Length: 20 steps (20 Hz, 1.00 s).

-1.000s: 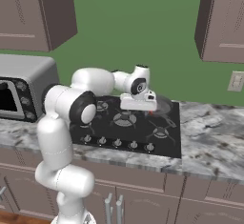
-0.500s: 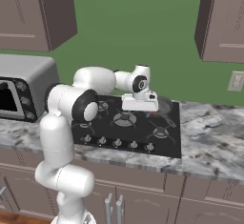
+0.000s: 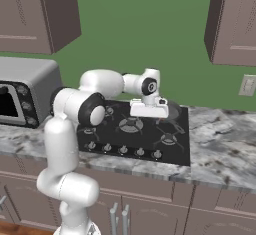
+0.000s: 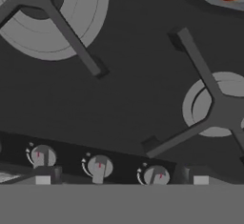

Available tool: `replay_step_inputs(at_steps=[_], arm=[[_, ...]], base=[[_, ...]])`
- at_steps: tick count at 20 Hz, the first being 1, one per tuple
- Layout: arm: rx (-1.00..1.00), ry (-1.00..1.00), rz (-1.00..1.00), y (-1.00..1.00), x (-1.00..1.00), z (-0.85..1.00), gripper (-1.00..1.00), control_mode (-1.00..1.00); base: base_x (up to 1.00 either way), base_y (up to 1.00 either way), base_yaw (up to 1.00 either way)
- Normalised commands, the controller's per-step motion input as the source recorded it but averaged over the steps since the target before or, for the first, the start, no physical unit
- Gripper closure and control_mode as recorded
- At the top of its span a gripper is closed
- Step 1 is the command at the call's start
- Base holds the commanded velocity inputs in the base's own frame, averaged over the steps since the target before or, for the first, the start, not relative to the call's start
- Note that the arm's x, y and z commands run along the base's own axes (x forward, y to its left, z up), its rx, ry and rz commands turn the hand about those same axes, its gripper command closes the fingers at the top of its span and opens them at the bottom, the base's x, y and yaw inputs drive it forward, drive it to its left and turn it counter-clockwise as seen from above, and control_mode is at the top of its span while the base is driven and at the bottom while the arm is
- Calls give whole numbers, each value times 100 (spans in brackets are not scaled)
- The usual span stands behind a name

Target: Put the carrot and eggplant in the pan. Then turn on the rear right burner and set the heat to medium.

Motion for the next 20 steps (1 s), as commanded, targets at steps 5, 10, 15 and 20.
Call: replay_step_inputs(at_steps=[5,10,15,20], arm=[[0,9,0,0,-8,0,-100,-100],[0,11,0,0,-4,0,-100,-100],[0,11,0,-1,0,0,-100,-100],[0,11,0,-3,0,0,-100,-100]], base=[[0,0,0],[0,0,0],[0,0,0],[0,0,0]])
